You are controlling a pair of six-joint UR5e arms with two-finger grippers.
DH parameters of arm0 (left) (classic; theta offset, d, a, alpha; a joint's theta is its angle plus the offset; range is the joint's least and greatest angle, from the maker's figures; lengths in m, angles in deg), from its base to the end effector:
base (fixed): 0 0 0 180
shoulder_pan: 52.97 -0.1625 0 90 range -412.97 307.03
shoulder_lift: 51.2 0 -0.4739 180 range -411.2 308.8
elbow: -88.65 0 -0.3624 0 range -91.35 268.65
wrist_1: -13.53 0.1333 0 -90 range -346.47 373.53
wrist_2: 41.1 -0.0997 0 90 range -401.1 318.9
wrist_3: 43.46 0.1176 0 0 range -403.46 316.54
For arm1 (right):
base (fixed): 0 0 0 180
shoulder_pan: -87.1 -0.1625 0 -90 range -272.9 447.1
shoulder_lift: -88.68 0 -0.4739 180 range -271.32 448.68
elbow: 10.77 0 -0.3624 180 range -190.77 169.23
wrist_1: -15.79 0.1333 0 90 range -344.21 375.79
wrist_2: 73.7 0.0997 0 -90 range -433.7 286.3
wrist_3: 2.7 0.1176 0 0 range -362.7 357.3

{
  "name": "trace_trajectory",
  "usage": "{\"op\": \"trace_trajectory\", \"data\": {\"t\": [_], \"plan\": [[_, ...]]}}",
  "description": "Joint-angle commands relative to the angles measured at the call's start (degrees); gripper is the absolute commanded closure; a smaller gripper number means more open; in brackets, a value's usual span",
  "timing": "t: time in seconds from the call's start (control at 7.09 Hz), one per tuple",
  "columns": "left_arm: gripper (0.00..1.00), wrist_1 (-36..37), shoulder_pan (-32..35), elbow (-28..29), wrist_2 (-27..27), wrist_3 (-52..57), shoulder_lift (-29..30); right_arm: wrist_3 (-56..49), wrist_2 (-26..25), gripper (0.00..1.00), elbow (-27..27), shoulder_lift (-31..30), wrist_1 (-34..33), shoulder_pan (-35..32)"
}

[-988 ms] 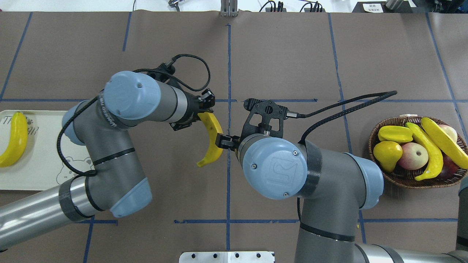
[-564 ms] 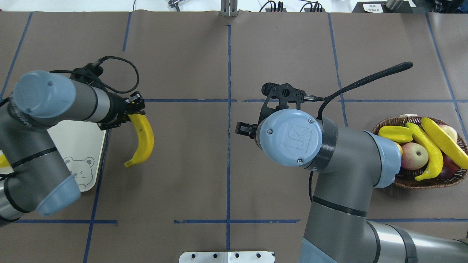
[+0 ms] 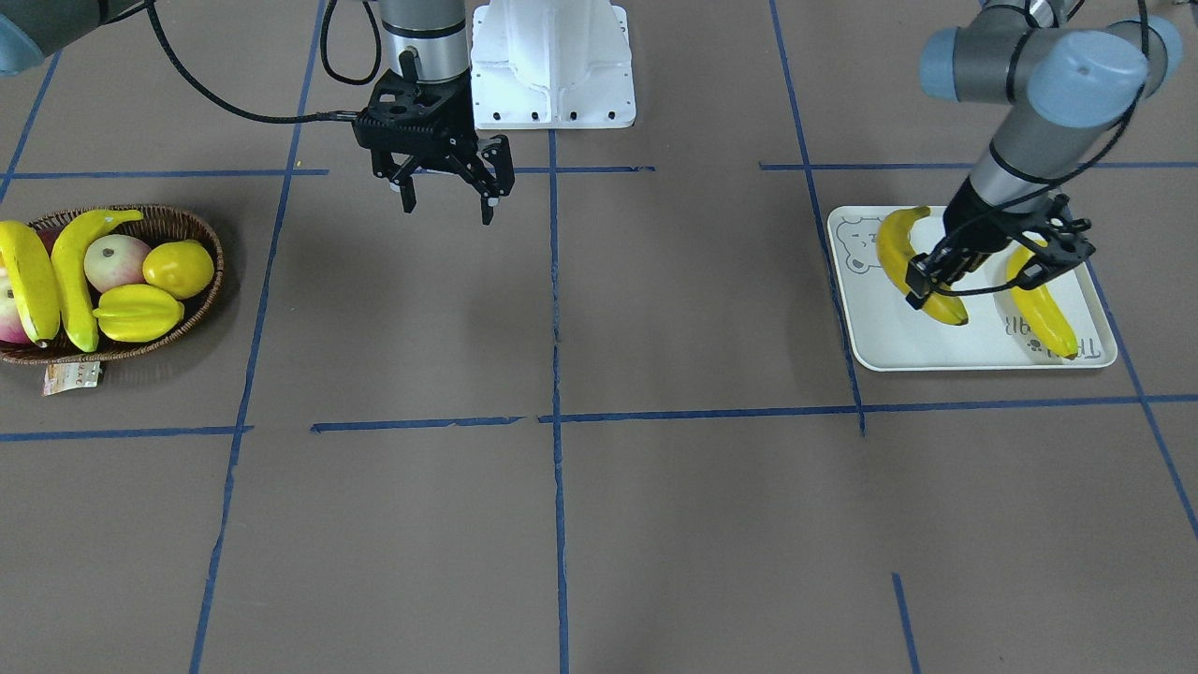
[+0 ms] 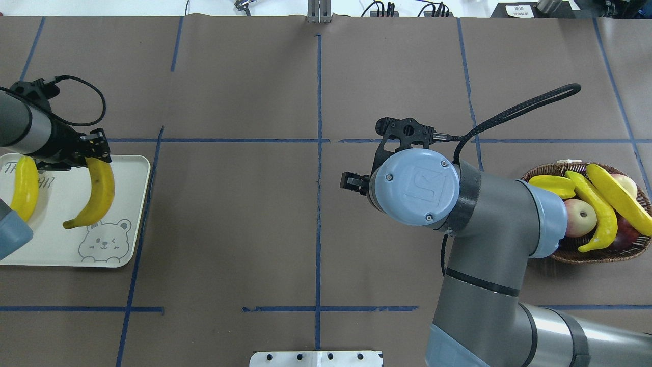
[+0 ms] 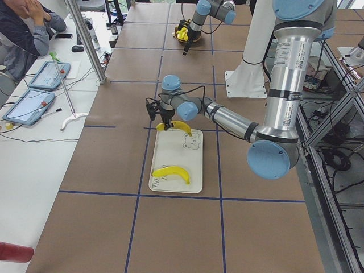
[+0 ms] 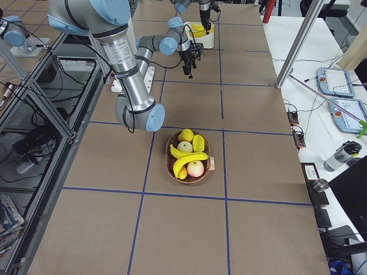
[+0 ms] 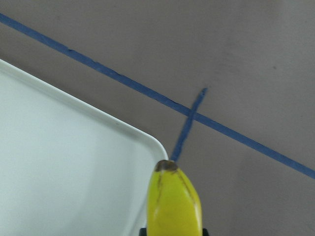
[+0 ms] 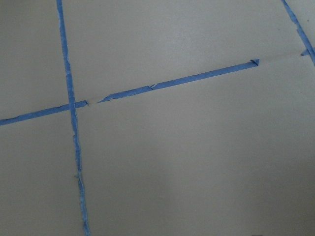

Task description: Transfer all bananas from basket to plate

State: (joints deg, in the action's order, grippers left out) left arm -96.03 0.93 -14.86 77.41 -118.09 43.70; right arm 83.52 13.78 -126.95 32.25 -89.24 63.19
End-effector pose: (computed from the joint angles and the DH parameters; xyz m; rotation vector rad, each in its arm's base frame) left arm 0.2479 -0.4709 0.5403 -0.0257 0.8131 -0.4707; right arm -0.4907 -0.3690 0.2576 0.2285 -0.7518 0.3504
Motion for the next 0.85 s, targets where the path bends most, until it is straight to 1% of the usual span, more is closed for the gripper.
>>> {"op": "trace_trajectory", "data": {"t": [0.0, 0.14, 0.28, 0.42, 0.56, 0.71], "plan": [[1.00, -5.44, 3.40, 7.85, 1.37, 3.62, -0.67, 0.00, -0.11, 0.00, 0.16, -0.17, 0.09, 0.10], [1.00, -13.84, 3.84, 12.93, 1.37, 3.62, -1.81, 0.00, -0.11, 0.00, 0.16, -0.17, 0.09, 0.18], [1.00, -20.02, 4.02, 17.51, 1.89, 3.62, -2.34, 0.00, -0.20, 0.00, 0.16, -0.09, 0.09, 0.18], [1.00, -20.86, 5.32, 18.95, 3.72, 3.71, -2.69, 0.00, -0.20, 0.00, 0.25, -0.08, 0.09, 0.27], [0.93, -20.96, 6.29, 19.05, 5.13, 4.05, -3.48, 0.00, -0.20, 0.00, 0.25, -0.08, 0.09, 0.45], [0.41, -21.13, 6.56, 18.96, 5.24, 6.06, -3.92, 0.09, -0.29, 0.00, 0.25, -0.08, 0.09, 0.62]]}}
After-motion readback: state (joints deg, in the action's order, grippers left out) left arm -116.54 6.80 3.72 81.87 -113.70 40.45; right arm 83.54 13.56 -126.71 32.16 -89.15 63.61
